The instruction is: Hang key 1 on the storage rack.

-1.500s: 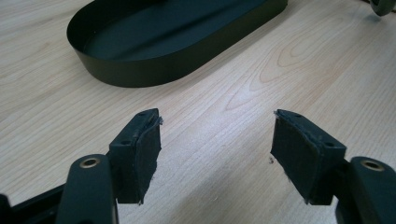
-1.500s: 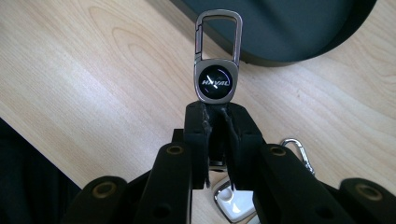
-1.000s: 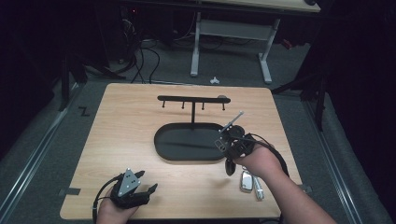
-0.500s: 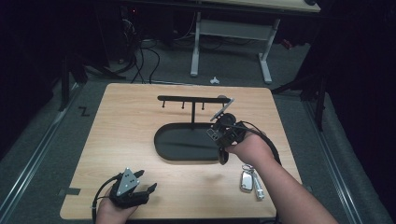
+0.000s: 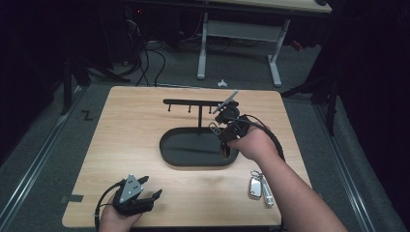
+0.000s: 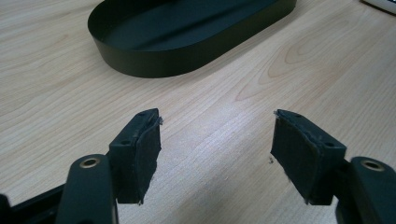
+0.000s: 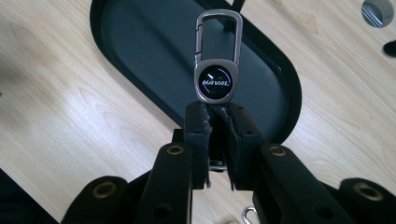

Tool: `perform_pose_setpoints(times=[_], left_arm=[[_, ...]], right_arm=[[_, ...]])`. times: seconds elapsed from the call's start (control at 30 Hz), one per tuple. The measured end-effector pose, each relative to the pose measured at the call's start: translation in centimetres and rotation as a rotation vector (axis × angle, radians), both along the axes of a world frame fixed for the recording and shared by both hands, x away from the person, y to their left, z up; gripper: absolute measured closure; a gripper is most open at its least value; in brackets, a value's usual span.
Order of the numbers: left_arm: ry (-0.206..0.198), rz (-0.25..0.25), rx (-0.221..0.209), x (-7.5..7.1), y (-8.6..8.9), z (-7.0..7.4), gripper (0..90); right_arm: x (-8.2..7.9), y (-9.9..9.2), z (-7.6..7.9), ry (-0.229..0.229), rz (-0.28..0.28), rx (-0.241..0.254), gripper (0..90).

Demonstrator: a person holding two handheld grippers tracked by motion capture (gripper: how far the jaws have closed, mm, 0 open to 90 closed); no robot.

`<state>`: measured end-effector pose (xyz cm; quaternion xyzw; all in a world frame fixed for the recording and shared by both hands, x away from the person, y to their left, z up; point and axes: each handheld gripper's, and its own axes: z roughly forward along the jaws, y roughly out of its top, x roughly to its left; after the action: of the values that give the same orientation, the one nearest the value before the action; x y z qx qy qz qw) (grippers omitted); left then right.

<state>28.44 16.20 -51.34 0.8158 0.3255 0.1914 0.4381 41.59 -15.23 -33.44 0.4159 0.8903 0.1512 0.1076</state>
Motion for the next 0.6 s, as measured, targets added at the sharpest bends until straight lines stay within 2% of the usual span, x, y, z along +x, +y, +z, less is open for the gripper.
perform_pose_setpoints(times=[0.13, 0.23, 0.27, 0.47, 0.6], left_arm=[[0.001, -0.002, 0.001, 0.0, 0.0, 0.0, 33.0], [-0.003, -0.003, 0.001, -0.1, 0.0, 0.0, 32.9], [-0.003, -0.003, 0.001, -0.1, 0.0, 0.0, 32.9], [0.003, -0.008, 0.005, 0.0, 0.1, 0.1, 32.8], [0.001, -0.006, -0.001, 0.0, 0.2, 0.0, 32.8]], right_arm=[[0.3, 0.1, 0.3, -0.008, 0.003, -0.003, 80.4], [0.5, 0.2, 0.6, -0.008, -0.018, 0.000, 80.4], [0.7, 0.2, 0.8, -0.016, -0.006, -0.005, 80.4], [1.8, 0.6, 1.5, -0.034, -0.020, -0.010, 80.4], [2.3, 0.8, 1.5, -0.035, -0.035, 0.005, 80.4]])
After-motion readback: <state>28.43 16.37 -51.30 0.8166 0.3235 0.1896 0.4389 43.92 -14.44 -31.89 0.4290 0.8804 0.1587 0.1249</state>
